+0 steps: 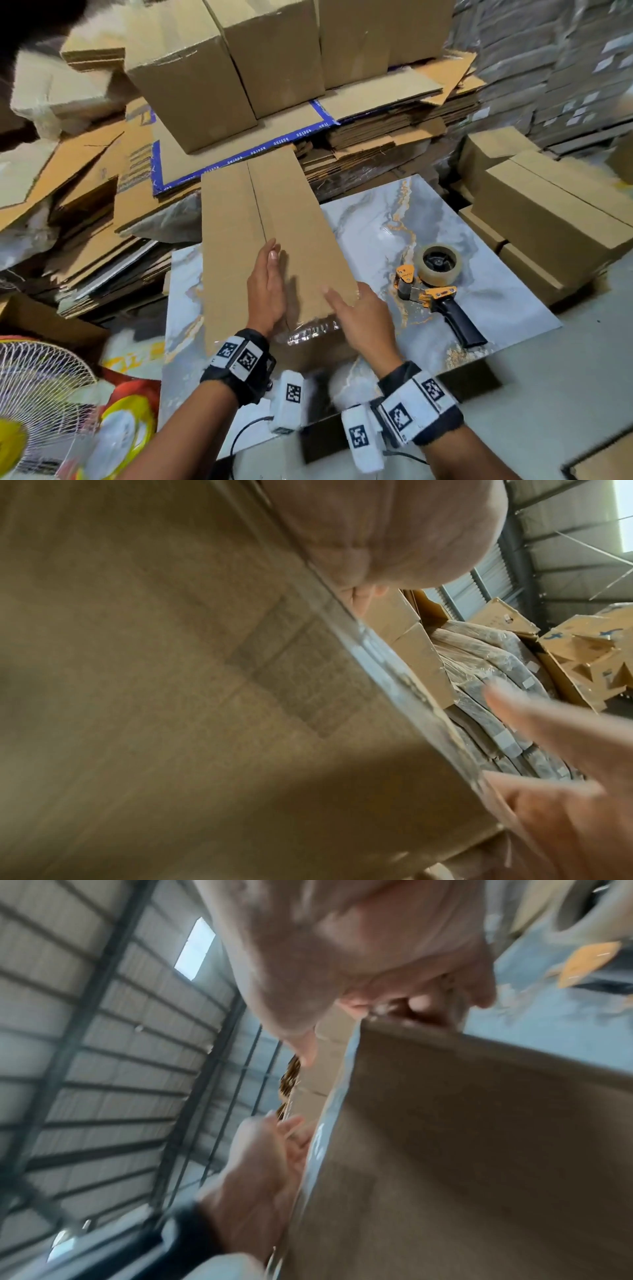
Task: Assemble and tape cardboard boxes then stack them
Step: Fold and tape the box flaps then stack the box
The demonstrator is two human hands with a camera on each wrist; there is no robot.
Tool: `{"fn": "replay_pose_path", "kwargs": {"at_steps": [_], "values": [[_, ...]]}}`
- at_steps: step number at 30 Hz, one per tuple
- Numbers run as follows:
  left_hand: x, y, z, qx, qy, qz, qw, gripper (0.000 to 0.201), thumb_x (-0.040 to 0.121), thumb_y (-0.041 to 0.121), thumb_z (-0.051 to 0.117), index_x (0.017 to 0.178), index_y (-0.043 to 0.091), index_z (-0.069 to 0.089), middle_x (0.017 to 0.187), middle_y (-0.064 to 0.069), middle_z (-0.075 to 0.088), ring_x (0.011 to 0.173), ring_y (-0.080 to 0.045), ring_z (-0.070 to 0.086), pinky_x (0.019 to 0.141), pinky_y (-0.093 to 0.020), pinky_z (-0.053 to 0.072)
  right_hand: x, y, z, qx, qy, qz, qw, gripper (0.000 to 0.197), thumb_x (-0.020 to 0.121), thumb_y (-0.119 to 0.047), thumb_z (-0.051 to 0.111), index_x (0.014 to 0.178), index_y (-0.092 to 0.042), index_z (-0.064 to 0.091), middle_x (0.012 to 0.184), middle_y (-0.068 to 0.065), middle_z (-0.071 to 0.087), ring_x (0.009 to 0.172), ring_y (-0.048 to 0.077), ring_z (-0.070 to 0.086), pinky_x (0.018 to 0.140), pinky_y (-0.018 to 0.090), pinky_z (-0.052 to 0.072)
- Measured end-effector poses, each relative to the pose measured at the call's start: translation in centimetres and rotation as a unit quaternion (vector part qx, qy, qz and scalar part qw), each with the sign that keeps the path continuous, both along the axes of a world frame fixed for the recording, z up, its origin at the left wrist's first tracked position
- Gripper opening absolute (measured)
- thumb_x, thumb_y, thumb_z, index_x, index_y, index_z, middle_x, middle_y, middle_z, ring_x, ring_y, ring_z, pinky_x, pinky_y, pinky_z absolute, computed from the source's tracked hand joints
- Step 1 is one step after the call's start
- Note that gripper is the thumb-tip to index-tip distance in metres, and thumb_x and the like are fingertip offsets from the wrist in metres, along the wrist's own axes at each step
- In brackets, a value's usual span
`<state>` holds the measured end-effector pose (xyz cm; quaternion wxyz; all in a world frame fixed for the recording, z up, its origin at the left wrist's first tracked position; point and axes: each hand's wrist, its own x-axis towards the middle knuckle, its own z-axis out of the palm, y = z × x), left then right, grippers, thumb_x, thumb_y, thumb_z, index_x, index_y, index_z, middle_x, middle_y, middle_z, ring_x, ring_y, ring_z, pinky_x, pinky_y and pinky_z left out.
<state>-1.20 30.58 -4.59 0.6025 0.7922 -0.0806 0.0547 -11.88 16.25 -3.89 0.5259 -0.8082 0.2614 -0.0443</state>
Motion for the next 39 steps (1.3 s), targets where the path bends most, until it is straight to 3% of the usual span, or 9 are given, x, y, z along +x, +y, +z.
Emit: {"fn": "replay_pose_path", "kwargs": {"at_steps": [4, 8, 10, 13, 15, 24, 29, 32, 39], "values": [[-0.1, -0.2, 0.1, -0.013, 0.004, -0.003, 1.000, 0.062, 0.093, 0.067, 0.033, 0.138, 0.029, 0.053, 0.141, -0.003, 0.059, 0.134, -0.014, 0.053, 0.116, -0.047, 0.039, -0.5, 0.4, -0.3, -0.039, -0.030, -0.007, 0.999, 0.056, 0.088, -0.052, 0.071, 0.128, -0.015, 0.059, 0.111, 0.002, 0.071, 0.105, 0.028, 0.064, 0.082, 0.035, 0.048], [-0.2, -0.5, 0.1, -0.028, 0.032, -0.010, 0.999, 0.052, 0.093, 0.070, 0.036, 0.134, 0.043, 0.054, 0.142, 0.004, 0.058, 0.133, -0.013, 0.053, 0.116, -0.047, 0.039, -0.2, -2.7, -1.3, 0.016, -0.057, -0.006, 0.998, 0.032, 0.100, -0.036, 0.059, 0.079, -0.018, 0.073, 0.067, -0.005, 0.066, 0.068, 0.024, 0.056, 0.068, 0.038, 0.044], [-0.5, -0.6, 0.5, 0.001, 0.022, -0.013, 1.000, 0.058, 0.096, 0.065, 0.033, 0.141, 0.034, 0.052, 0.143, 0.004, 0.056, 0.133, -0.014, 0.052, 0.116, -0.043, 0.039, 0.2, -2.8, -1.0, 0.015, -0.059, -0.017, 0.998, 0.049, 0.103, -0.032, 0.052, 0.056, -0.022, 0.044, 0.051, -0.007, 0.042, 0.058, 0.020, 0.039, 0.062, 0.036, 0.030], [-0.7, -0.5, 1.1, 0.063, -0.014, -0.011, 0.998, 0.060, 0.100, 0.050, 0.029, 0.146, 0.017, 0.049, 0.145, -0.005, 0.055, 0.133, -0.018, 0.050, 0.108, -0.025, 0.035, 0.7, -0.8, 0.5, -0.061, 0.018, 0.031, 0.997, 0.054, 0.091, -0.069, 0.049, 0.101, -0.019, 0.066, 0.094, 0.003, 0.069, 0.092, 0.030, 0.062, 0.073, 0.036, 0.042], [-0.8, -0.5, 1.2, 0.086, -0.023, -0.012, 0.996, 0.056, 0.104, 0.044, 0.030, 0.146, 0.013, 0.049, 0.146, -0.007, 0.055, 0.132, -0.017, 0.050, 0.102, -0.019, 0.032, 0.6, 0.9, 0.8, -0.120, 0.083, 0.046, 0.988, 0.095, 0.077, -0.079, 0.060, 0.142, -0.011, 0.043, 0.132, 0.011, 0.061, 0.119, 0.035, 0.059, 0.086, 0.040, 0.047], [-0.6, -0.4, 1.5, 0.154, -0.019, 0.037, 0.987, 0.055, 0.096, 0.035, 0.031, 0.127, 0.001, 0.061, 0.124, -0.019, 0.065, 0.118, -0.035, 0.056, 0.101, -0.041, 0.042, 0.5, -3.0, 0.0, -0.018, -0.010, 0.065, 0.998, 0.034, 0.101, -0.036, 0.057, 0.128, -0.017, 0.068, 0.121, 0.001, 0.072, 0.116, 0.025, 0.064, 0.090, 0.032, 0.049], [-0.3, 4.4, 1.7, 0.378, -0.031, 0.032, 0.925, 0.041, 0.106, 0.029, 0.039, 0.140, 0.009, 0.051, 0.144, -0.017, 0.049, 0.141, -0.037, 0.035, 0.114, -0.054, 0.026, 1.0, -1.0, 2.6, -0.270, 0.089, 0.101, 0.953, 0.071, 0.103, -0.046, 0.044, 0.160, -0.011, 0.019, 0.165, 0.015, 0.023, 0.154, 0.029, 0.016, 0.123, 0.051, 0.015], [-0.6, 7.7, 1.3, 0.433, -0.012, 0.038, 0.900, 0.043, 0.107, 0.033, 0.042, 0.142, 0.009, 0.044, 0.154, -0.021, 0.035, 0.149, -0.041, 0.020, 0.118, -0.061, 0.019, 1.7, 2.2, 4.2, -0.359, 0.039, 0.176, 0.916, 0.076, 0.103, -0.053, 0.037, 0.162, -0.013, 0.009, 0.168, 0.017, 0.003, 0.156, 0.030, -0.008, 0.122, 0.057, -0.007], [-0.2, 9.4, -0.1, 0.432, 0.024, 0.039, 0.901, 0.051, 0.104, 0.045, 0.037, 0.141, 0.009, 0.037, 0.156, -0.025, 0.025, 0.145, -0.043, 0.022, 0.115, -0.060, 0.028, 2.1, 5.4, 1.9, -0.465, 0.086, 0.260, 0.842, 0.065, 0.105, -0.056, 0.014, 0.160, -0.032, -0.009, 0.165, 0.019, -0.020, 0.152, 0.035, -0.024, 0.112, 0.071, -0.015]]}}
